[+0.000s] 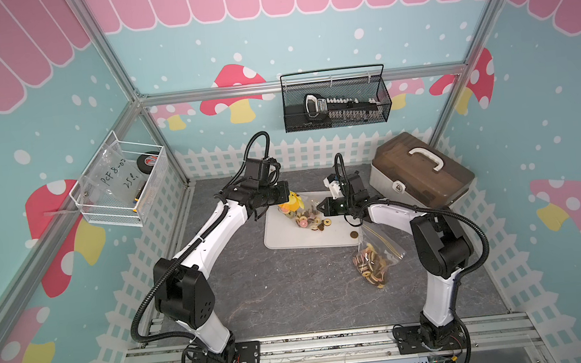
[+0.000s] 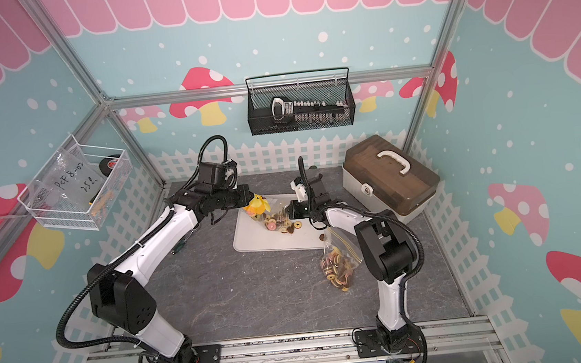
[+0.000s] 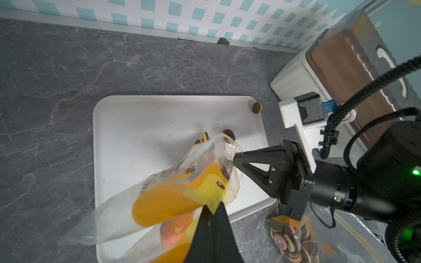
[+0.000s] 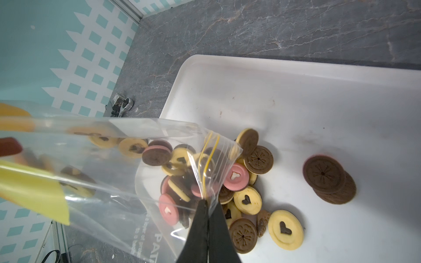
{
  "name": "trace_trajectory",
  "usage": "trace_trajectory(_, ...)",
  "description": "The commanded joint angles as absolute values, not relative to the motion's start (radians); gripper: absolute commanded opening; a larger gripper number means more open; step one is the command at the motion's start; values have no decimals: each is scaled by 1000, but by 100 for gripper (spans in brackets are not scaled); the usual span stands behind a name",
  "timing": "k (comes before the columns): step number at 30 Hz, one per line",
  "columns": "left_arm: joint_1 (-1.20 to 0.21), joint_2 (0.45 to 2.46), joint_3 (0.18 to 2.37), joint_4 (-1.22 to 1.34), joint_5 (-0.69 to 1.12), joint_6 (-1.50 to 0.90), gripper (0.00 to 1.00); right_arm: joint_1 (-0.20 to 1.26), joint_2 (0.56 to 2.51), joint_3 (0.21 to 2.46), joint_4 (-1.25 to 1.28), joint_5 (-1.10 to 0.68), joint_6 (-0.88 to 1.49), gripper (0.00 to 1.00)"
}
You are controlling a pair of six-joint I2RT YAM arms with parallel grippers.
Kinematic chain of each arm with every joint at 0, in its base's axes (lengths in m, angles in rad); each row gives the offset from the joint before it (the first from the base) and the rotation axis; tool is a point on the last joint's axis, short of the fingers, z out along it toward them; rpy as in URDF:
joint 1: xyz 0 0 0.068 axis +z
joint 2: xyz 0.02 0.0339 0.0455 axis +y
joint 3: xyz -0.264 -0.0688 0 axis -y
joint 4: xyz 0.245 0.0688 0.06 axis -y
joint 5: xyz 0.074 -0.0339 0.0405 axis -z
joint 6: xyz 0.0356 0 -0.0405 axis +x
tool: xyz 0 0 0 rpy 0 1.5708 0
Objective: Pour cookies out of the ziploc bag
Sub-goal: 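Pour the cookies out of the ziploc bag onto the tray.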
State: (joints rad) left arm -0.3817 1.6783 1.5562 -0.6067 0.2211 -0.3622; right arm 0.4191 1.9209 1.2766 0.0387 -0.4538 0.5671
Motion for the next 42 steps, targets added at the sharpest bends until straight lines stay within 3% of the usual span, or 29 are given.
trace_trajectory(1, -377, 1676, 1621, -578, 212, -346, 0, 402, 1908, 1244, -11, -413, 573, 0)
trace_trajectory(42, -446, 1764, 1885, -722, 198, -322, 0, 370, 1864, 1191, 68, -454, 609, 0)
